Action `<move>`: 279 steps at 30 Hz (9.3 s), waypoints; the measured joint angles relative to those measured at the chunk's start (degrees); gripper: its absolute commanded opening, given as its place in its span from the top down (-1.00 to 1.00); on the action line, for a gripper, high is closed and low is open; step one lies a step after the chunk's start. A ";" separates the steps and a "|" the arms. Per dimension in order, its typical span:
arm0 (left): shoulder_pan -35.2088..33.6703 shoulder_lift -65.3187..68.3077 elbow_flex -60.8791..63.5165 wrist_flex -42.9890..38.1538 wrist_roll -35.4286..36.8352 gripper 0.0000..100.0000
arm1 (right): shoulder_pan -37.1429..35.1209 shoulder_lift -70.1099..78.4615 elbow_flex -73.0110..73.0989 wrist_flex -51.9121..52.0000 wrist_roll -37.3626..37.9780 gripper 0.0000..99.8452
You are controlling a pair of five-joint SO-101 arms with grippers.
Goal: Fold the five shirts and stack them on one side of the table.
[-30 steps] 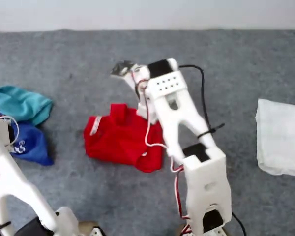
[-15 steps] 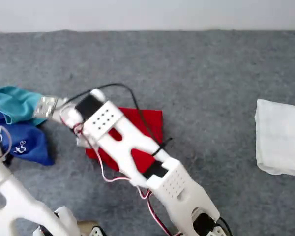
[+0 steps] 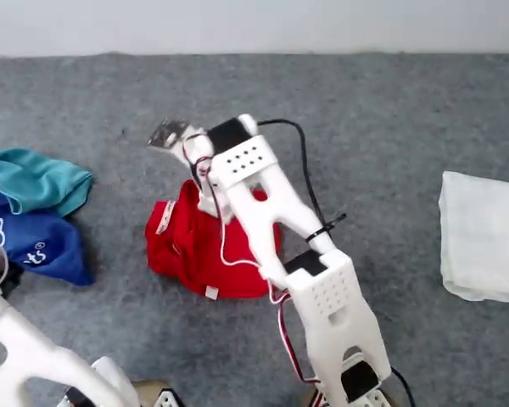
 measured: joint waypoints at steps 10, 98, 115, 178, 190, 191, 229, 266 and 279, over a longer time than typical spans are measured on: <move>0.00 0.00 0.70 0.00 0.00 0.97 | -16.18 6.24 -12.92 -4.75 -2.37 0.98; 0.00 0.00 2.81 0.00 0.00 0.97 | 9.05 -1.14 20.40 0.00 -32.35 0.98; 0.00 0.00 2.81 -1.67 0.00 0.97 | 33.41 -9.76 20.48 -18.81 60.40 0.98; 6.51 0.00 2.81 -0.53 0.00 0.97 | 20.04 -28.57 30.86 -0.09 -21.01 0.87; 6.51 0.00 2.81 -0.53 0.00 0.97 | 20.04 -27.08 30.86 -18.99 -60.22 0.17; 6.51 0.00 2.81 -0.53 0.00 0.97 | 20.04 -26.90 30.86 -21.27 -61.10 0.18; 6.51 0.00 2.81 -0.53 0.00 0.97 | 26.55 1.41 19.34 -19.78 -63.30 0.93; 6.51 0.00 2.81 -1.23 0.00 0.97 | 62.86 -38.95 16.70 0.09 -4.40 0.98; 6.51 0.00 2.81 -1.23 0.00 0.97 | 74.46 -19.96 16.70 -13.10 3.16 0.98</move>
